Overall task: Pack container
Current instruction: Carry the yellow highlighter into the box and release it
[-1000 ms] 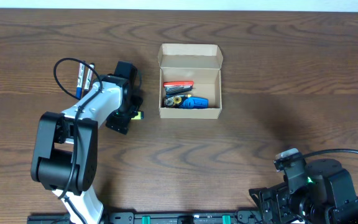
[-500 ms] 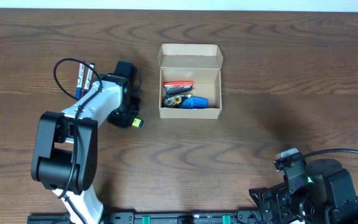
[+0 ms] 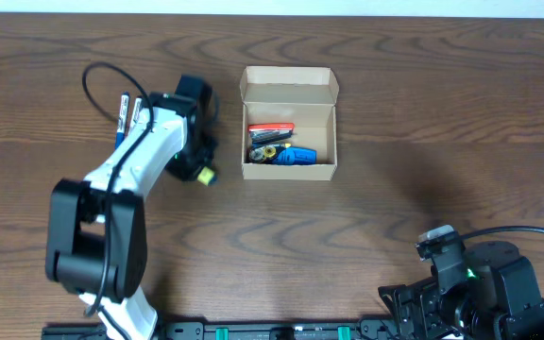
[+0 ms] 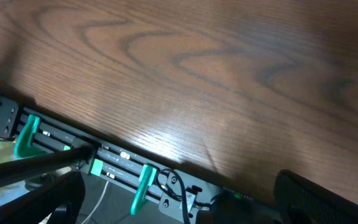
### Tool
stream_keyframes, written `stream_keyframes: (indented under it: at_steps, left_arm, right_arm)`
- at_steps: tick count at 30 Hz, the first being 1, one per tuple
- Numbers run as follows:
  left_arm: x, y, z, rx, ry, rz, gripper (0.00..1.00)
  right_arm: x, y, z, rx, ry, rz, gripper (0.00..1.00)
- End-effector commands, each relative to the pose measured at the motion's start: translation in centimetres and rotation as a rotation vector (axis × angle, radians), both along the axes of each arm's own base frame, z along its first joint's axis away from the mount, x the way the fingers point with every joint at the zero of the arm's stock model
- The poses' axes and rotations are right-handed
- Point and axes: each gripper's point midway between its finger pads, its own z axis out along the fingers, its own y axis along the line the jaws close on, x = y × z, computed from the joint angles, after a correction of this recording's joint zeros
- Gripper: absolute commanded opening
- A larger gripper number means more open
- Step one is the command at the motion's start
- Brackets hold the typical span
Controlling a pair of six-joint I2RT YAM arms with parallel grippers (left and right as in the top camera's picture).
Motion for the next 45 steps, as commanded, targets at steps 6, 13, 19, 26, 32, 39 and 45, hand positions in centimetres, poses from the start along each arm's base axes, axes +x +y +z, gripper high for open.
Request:
stream_keyframes:
  at_steps: [6,13,19,26,32,39,45]
  left_arm:
    - [3.7,-6.8,11.2,0.022,-0.311,-0.478,0.06]
    - [3.6,-13.2,14.8,0.004,-0.431,-0.721,0.06]
    - [3.0,-17.4,12.6,-0.002,-0.417,-0.857,0.06]
    - [2.7,-21.0,8.2,-0.060,-0.353,-0.957,0.06]
    - [3.0,-22.5,6.1,-0.110,-0.336,-0.991,0.06]
    - [3.3,-23.8,4.8,-0.170,-0.330,-0.965,0.06]
    - [3.1,-24.3,3.8,-0.198,-0.307,-0.960,0.06]
  right_arm:
    - [-0.1,0.1,0.0,0.007,0.005,0.000,0.99]
    - [-0.1,0.1,0.0,0.007,0.005,0.000,0.99]
    - [-0.1,0.1,0.0,0.007,0.005,0.000,0.99]
    - [-0.1,0.1,0.0,0.007,0.005,0.000,0.99]
    - [-0.1,0.1,0.0,0.007,0.005,0.001,0.99]
    - [-0.1,0.1,0.0,0.007,0.005,0.000,0.99]
    - [-0.1,0.1,0.0,0.007,0.005,0.000,0.99]
